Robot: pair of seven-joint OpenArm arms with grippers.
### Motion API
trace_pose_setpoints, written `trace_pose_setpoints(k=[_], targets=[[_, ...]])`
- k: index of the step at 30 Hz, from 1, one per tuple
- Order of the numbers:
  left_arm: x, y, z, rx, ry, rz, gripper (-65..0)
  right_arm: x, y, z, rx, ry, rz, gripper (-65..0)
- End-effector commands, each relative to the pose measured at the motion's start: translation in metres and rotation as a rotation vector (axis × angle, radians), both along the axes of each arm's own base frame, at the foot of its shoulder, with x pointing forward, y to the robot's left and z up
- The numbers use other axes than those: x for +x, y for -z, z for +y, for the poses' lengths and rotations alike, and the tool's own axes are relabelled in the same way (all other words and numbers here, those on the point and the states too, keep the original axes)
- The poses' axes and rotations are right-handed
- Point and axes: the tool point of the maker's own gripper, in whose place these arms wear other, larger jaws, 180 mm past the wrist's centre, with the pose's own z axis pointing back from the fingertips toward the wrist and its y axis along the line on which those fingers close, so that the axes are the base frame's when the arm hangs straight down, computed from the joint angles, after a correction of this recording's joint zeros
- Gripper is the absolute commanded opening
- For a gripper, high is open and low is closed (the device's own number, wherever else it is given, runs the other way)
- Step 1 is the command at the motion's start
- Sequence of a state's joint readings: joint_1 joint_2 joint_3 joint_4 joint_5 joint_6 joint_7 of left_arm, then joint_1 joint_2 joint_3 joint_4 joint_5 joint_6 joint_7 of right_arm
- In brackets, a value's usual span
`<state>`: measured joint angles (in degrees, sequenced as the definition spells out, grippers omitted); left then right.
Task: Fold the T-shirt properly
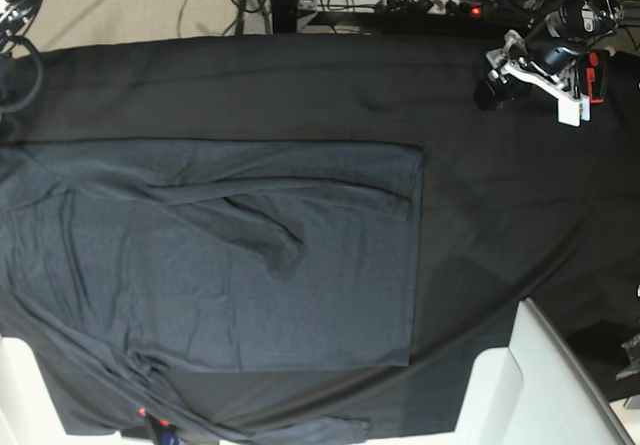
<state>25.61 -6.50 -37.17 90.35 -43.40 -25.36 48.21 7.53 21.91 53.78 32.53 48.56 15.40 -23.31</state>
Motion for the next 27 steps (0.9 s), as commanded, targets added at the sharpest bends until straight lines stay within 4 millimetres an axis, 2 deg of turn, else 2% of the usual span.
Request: trace_pose_setpoints(k=[1,3,5,9,14,17,21,24,27], targets=[[0.006,-0.008,0.005,0.009,-0.003,-0.034,-24.5,0.007,-0.012,-0.011,-0.034,-0.005,-0.019,-44.9],[0.006,-0.009,0.005,0.009,-0.004,-0.036,-24.4,0.007,-0.011,-0.009,-0.033,-0.010,-0.013,-56.4],[0.007,-0.009,0.006,0.010,-0.005,-0.039,-24.4,0.007,-0.010,-0.009,-0.033,-0.010,-0.013,-64.7],[0.021,-0.012,0.001,-0.003,-0.003,-0.065,-24.4,0.007,-0.010,-0.008,-0.029,-0.008,-0.015,-64.7],[0.041,0.007,-0.007,-0.090,-0.058,-0.064,-24.4,0.007,-0.007,-0.003,-0.018,-0.015,-0.011,-64.8],[0.053,0.016,-0.028,-0.139,-0.032,-0.056,-24.7,0.008,-0.004,0.001,-0.011,-0.016,-0.011,-64.8],[0.065,0.018,-0.057,-0.175,0.036,-0.060,-25.2,0.006,-0.004,0.001,-0.011,-0.016,-0.008,-64.8],[0.064,0.022,-0.066,-0.204,0.025,-0.053,-25.2,0.006,-0.003,0.001,-0.010,-0.018,-0.006,-64.8],[0.068,0.030,-0.068,-0.191,0.008,-0.059,-25.2,0.005,-0.003,0.001,-0.010,-0.019,-0.005,-64.8]])
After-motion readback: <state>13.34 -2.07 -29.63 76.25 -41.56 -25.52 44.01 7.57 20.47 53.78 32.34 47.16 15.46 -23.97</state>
